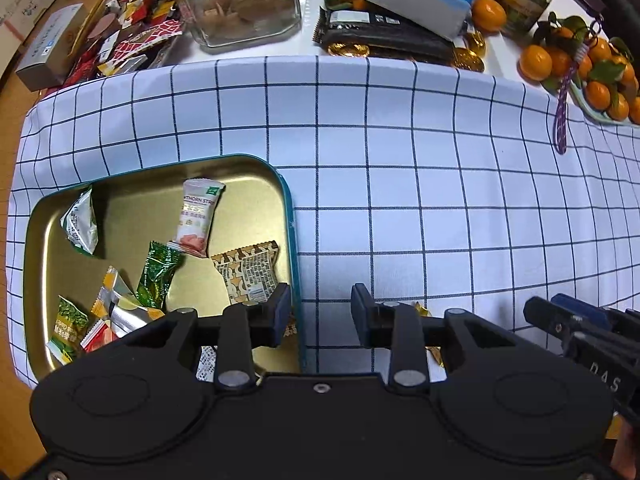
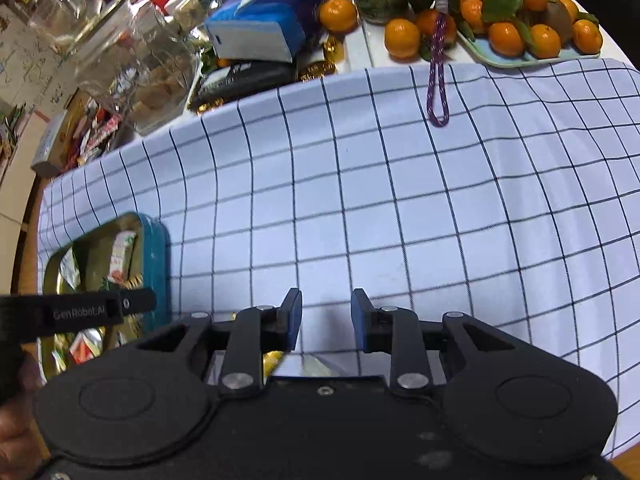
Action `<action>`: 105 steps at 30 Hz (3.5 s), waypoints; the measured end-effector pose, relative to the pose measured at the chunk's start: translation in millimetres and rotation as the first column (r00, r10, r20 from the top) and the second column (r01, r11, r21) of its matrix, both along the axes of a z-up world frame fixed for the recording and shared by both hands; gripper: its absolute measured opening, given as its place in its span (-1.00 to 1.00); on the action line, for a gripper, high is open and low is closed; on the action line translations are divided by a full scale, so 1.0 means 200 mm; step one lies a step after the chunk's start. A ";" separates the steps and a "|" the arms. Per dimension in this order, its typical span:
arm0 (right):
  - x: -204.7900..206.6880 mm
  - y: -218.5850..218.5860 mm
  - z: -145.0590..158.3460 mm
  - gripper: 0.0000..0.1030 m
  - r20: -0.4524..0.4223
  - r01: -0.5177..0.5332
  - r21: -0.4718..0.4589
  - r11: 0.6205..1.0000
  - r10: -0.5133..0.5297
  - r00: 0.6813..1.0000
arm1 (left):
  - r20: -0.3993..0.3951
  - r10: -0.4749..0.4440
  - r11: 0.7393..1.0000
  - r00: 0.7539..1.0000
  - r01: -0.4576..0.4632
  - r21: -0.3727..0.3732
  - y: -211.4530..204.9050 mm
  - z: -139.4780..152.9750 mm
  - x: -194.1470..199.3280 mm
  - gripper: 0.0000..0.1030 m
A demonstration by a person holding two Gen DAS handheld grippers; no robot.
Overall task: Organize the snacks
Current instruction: 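Move both open tools back from the tray to the snacks on the cloth, then grasp the gold-wrapped candy with the left tool while the right tool grasps the pale green stick packet, then carry the gold candy with the left tool while the right tool carries the stick packet to the tray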
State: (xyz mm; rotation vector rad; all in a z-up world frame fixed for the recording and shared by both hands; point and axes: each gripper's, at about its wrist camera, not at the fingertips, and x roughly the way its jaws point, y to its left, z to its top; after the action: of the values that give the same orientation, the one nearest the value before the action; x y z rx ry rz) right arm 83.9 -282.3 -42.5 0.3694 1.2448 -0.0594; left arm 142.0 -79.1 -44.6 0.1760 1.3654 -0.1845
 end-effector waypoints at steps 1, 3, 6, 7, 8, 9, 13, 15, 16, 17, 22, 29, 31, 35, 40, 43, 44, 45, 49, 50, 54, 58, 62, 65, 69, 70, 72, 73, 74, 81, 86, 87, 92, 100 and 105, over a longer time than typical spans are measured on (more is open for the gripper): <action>-0.01 0.00 0.00 -0.43 -0.003 -0.018 -0.007 1.000 0.017 1.000 | -0.003 -0.006 1.000 1.000 0.006 0.003 -0.01 0.00 -0.01 -0.19; -0.04 0.01 -0.02 -0.43 -0.011 -0.057 -0.023 0.998 0.057 0.998 | -0.008 -0.021 1.000 1.000 0.022 0.010 -0.02 -0.02 -0.02 -0.19; -0.06 0.01 -0.03 -0.43 -0.017 -0.084 -0.051 0.995 0.083 0.996 | -0.026 -0.051 0.999 0.998 0.051 0.018 -0.05 -0.04 -0.05 -0.19; -0.06 0.00 -0.04 -0.43 -0.019 -0.088 -0.056 0.995 0.087 0.996 | -0.036 -0.064 0.998 0.997 0.064 0.020 -0.06 -0.06 -0.07 -0.19; -0.07 -0.01 -0.04 -0.43 -0.022 -0.088 -0.058 0.994 0.087 0.996 | -0.049 -0.078 0.996 0.996 0.080 0.025 -0.07 -0.07 -0.08 -0.19; -0.06 -0.02 -0.05 -0.43 -0.026 -0.079 -0.058 0.995 0.078 0.997 | -0.060 -0.092 0.995 0.994 0.093 0.029 -0.08 -0.09 -0.10 -0.19; -0.06 -0.08 -0.05 -0.43 -0.027 -0.032 -0.048 0.998 0.030 0.999 | -0.087 -0.142 0.988 0.986 0.147 0.046 -0.12 -0.15 -0.16 -0.19; -0.06 -0.09 -0.05 -0.43 -0.022 -0.020 -0.045 0.999 0.019 1.000 | -0.099 -0.155 0.986 0.983 0.160 0.050 -0.13 -0.18 -0.18 -0.19; -0.06 -0.09 -0.04 -0.43 -0.020 -0.019 -0.045 0.999 0.018 1.000 | -0.106 -0.157 0.986 0.982 0.163 0.047 -0.14 -0.19 -0.18 -0.19; -0.06 -0.10 -0.04 -0.43 -0.017 -0.021 -0.043 0.999 0.021 1.000 | -0.112 -0.156 0.986 0.981 0.162 0.043 -0.14 -0.20 -0.18 -0.19; -0.08 -0.08 -0.03 -0.43 -0.020 -0.055 -0.039 0.998 0.054 0.998 | -0.138 -0.112 0.994 0.984 0.109 -0.032 -0.16 -0.23 -0.14 -0.20; -0.12 -0.06 -0.05 -0.43 -0.012 -0.115 -0.036 0.993 0.115 0.993 | -0.082 -0.044 0.999 0.996 0.042 -0.025 -0.20 -0.22 -0.08 -0.22; -0.13 -0.03 -0.04 -0.43 -0.001 -0.147 -0.039 0.988 0.147 0.989 | -0.078 -0.031 0.999 0.996 0.029 -0.031 -0.21 -0.22 -0.07 -0.22; -0.15 0.02 -0.01 -0.42 0.020 -0.229 -0.074 0.971 0.231 0.973 | -0.103 0.004 0.999 0.995 -0.009 -0.046 -0.23 -0.22 0.00 -0.22; -0.18 0.09 -0.02 -0.42 0.016 -0.331 -0.091 0.939 0.333 0.943 | -0.106 0.017 0.998 0.994 -0.023 -0.057 -0.26 -0.19 0.04 -0.22; -0.20 0.10 -0.05 -0.38 -0.005 -0.382 -0.066 0.922 0.382 0.924 | -0.102 0.021 0.997 0.995 -0.029 -0.073 -0.29 -0.14 0.06 -0.22; -0.20 0.11 -0.05 -0.35 -0.003 -0.399 -0.073 0.914 0.400 0.917 | -0.102 0.025 0.996 0.995 -0.033 -0.079 -0.29 -0.13 0.07 -0.22; -0.21 0.12 -0.05 -0.31 0.005 -0.417 -0.088 0.905 0.419 0.908 | -0.102 0.030 0.996 0.994 -0.039 -0.085 -0.28 -0.10 0.08 -0.22; -0.22 0.14 -0.05 -0.29 0.010 -0.446 -0.107 0.889 0.449 0.893 | -0.116 0.053 0.993 0.992 -0.065 -0.101 -0.23 -0.08 0.10 -0.22; -0.23 0.14 -0.05 -0.28 0.011 -0.451 -0.106 0.886 0.454 0.891 | -0.121 0.058 0.992 0.991 -0.071 -0.104 -0.22 -0.08 0.12 -0.22; -0.23 0.13 -0.04 -0.27 0.023 -0.477 -0.095 0.874 0.481 0.876 | -0.125 0.074 0.991 0.989 -0.087 -0.100 -0.21 -0.08 0.13 -0.22; -0.26 0.16 -0.05 -0.27 0.029 -0.517 -0.143 0.844 0.525 0.850 | -0.115 0.058 0.993 0.992 -0.070 -0.099 -0.20 -0.06 0.12 -0.22; -0.26 0.19 -0.08 -0.27 0.014 -0.507 -0.222 0.833 0.523 0.852 | -0.103 0.031 0.994 0.994 -0.041 -0.099 -0.20 -0.04 0.08 -0.22; -0.23 0.17 -0.11 -0.28 -0.016 -0.478 -0.238 0.846 0.489 0.872 | -0.104 0.019 0.994 0.994 -0.029 -0.102 -0.23 -0.07 0.06 -0.22; -0.17 0.06 -0.13 -0.30 -0.019 -0.353 -0.231 0.907 0.358 0.933 | -0.107 0.012 0.993 0.994 -0.024 -0.114 -0.23 -0.06 0.07 -0.22; -0.16 0.03 -0.13 -0.30 -0.021 -0.314 -0.228 0.921 0.318 0.948 | -0.106 0.008 0.993 0.994 -0.021 -0.117 -0.23 -0.06 0.08 -0.22; -0.14 -0.04 -0.14 -0.30 -0.026 -0.238 -0.224 0.945 0.238 0.971 | -0.103 0.001 0.992 0.995 -0.014 -0.124 -0.23 -0.05 0.07 -0.22; -0.13 -0.07 -0.14 -0.30 -0.030 -0.203 -0.223 0.953 0.202 0.979 | -0.103 -0.004 0.992 0.995 -0.009 -0.126 -0.23 -0.05 0.07 -0.22; -0.12 -0.10 -0.14 -0.30 -0.033 -0.175 -0.223 0.959 0.172 0.985 | -0.103 -0.011 0.992 0.995 -0.002 -0.127 -0.24 -0.04 0.07 -0.22; -0.08 -0.20 -0.15 -0.30 -0.052 -0.041 -0.260 0.965 0.028 0.998 | -0.097 -0.074 0.990 0.993 0.062 -0.124 -0.28 -0.06 0.06 -0.22; -0.09 -0.27 -0.16 -0.29 -0.037 0.044 -0.254 0.966 -0.056 0.998 | -0.076 -0.126 0.987 0.989 0.117 -0.113 -0.32 -0.07 0.03 -0.21; -0.09 -0.27 -0.16 -0.29 -0.035 0.056 -0.247 0.967 -0.067 0.997 | -0.070 -0.138 0.985 0.988 0.130 -0.110 -0.33 -0.07 0.02 -0.21; -0.13 -0.31 -0.15 -0.24 0.003 0.144 -0.207 0.968 -0.146 0.989 | -0.057 -0.169 0.981 0.984 0.162 -0.107 -0.35 -0.07 0.00 -0.20; -0.11 -0.30 -0.16 -0.27 -0.007 0.141 -0.213 0.967 -0.146 0.989 | -0.060 -0.196 0.976 0.979 0.189 -0.106 -0.38 -0.10 -0.01 -0.14; -0.12 -0.30 -0.15 -0.53 -0.018 0.140 -0.185 0.973 -0.146 0.989 | -0.047 -0.210 0.974 0.977 0.204 -0.102 -0.40 -0.11 -0.02 -0.14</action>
State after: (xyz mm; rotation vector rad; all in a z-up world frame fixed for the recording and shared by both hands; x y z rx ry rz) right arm 60.9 -341.6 -73.1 0.2982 1.2314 -0.3027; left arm 138.2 -158.9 -65.7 0.2334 1.3909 -0.4330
